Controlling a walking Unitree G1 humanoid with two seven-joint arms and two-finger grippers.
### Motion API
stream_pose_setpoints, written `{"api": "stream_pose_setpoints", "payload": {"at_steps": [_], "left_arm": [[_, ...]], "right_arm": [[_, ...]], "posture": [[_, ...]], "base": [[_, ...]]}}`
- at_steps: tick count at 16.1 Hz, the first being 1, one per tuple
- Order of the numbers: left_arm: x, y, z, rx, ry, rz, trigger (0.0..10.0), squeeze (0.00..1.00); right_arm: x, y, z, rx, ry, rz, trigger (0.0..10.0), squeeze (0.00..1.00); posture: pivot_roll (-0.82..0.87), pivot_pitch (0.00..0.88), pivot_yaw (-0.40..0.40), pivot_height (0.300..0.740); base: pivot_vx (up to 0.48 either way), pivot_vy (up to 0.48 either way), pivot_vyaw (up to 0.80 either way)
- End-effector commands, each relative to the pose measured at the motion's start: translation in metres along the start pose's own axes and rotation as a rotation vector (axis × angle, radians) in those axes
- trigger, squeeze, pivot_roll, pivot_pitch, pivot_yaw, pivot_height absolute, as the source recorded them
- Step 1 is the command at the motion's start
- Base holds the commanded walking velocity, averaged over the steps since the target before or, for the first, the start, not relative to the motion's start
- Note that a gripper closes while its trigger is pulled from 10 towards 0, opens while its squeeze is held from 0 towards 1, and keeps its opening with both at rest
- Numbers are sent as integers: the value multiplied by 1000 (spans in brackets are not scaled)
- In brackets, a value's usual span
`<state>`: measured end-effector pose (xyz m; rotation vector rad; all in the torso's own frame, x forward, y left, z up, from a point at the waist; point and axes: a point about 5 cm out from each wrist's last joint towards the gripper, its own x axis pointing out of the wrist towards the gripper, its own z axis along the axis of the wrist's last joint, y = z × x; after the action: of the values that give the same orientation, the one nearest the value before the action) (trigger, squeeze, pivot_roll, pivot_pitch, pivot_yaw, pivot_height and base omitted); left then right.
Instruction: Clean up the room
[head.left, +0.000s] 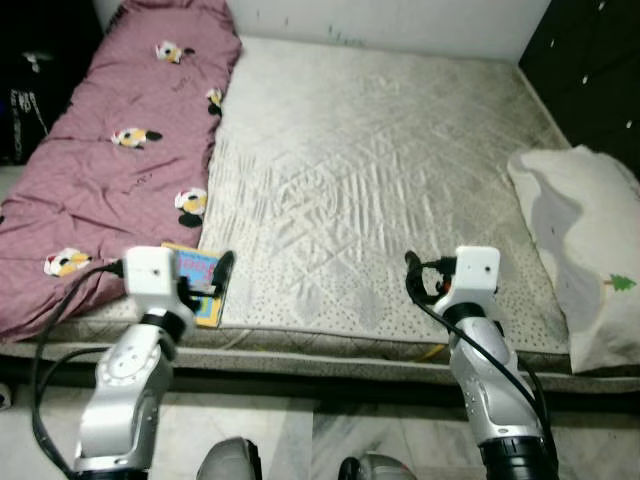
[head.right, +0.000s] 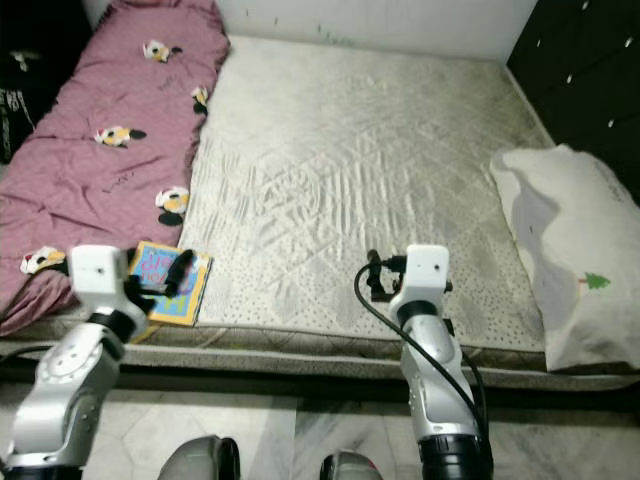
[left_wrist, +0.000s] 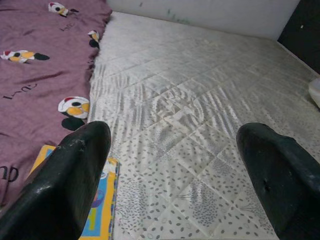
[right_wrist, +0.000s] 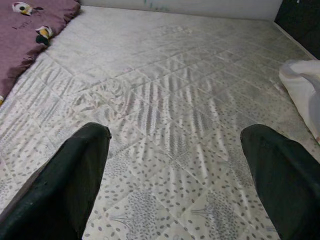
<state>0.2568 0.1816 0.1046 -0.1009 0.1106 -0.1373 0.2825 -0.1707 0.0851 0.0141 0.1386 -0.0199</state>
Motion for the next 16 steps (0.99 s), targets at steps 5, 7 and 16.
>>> {"api": "stream_pose_setpoints", "payload": {"at_steps": [5, 7, 16], "left_arm": [[0, 1, -2, -19, 10, 7, 10000, 0], [0, 1, -2, -16, 10, 10, 10000, 0], [1, -9, -3, -45, 20, -97, 10000, 0]], "right_arm": [[1, -5, -2, -10, 11, -13, 10000, 0], [1, -5, -2, -10, 12, -15, 10000, 0], [2, -7, -3, -12, 14, -27, 10000, 0]], "posture": [[23, 92, -70, 740], [23, 92, -70, 740], [19, 102, -68, 740]], "base": [[0, 436, 0], [0, 458, 0], [0, 250, 0]]}}
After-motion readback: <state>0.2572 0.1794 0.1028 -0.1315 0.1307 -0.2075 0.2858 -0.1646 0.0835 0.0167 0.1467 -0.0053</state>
